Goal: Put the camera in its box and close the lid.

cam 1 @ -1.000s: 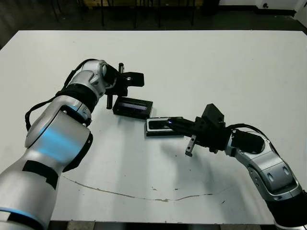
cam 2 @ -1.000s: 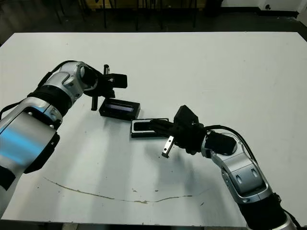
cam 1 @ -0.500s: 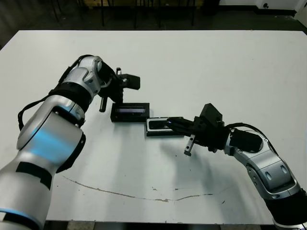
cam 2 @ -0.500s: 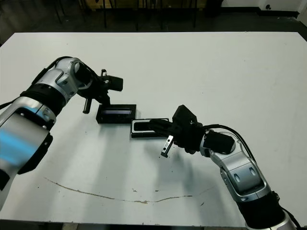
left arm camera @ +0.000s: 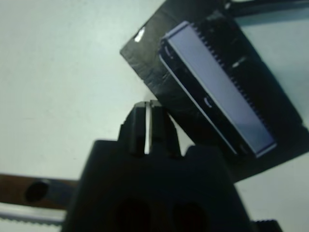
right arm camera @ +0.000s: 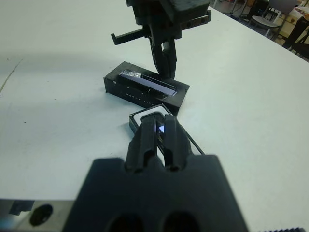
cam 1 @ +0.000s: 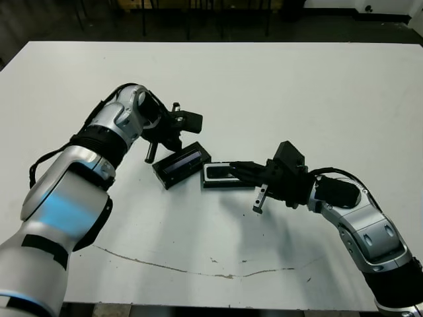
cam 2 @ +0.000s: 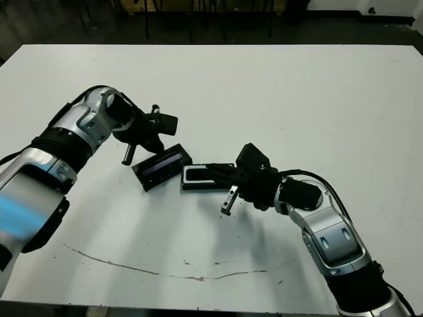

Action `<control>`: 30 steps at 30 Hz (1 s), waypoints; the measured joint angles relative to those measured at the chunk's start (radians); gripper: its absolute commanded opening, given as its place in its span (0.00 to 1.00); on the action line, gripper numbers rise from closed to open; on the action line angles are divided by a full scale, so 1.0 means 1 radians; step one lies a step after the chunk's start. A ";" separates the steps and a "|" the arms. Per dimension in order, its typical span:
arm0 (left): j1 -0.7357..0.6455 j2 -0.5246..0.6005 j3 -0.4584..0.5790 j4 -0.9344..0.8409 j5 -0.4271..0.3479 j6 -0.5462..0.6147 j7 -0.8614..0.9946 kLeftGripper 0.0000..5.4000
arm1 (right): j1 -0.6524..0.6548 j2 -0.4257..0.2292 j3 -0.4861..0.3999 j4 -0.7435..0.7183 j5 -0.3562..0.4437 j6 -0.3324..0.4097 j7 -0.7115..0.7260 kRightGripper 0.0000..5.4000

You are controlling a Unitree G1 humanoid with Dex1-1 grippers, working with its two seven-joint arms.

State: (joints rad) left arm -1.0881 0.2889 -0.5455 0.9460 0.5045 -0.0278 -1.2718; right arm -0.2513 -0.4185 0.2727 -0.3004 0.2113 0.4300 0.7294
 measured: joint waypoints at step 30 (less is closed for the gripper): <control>0.383 0.275 0.361 -0.540 -0.147 0.170 0.558 0.00 | 0.032 -0.008 -0.012 -0.017 0.016 -0.048 0.021 0.00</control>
State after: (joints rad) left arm -0.7055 0.5644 -0.1845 0.4063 0.3572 0.1425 -0.7139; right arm -0.2198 -0.4262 0.2604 -0.3170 0.2277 0.3822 0.7506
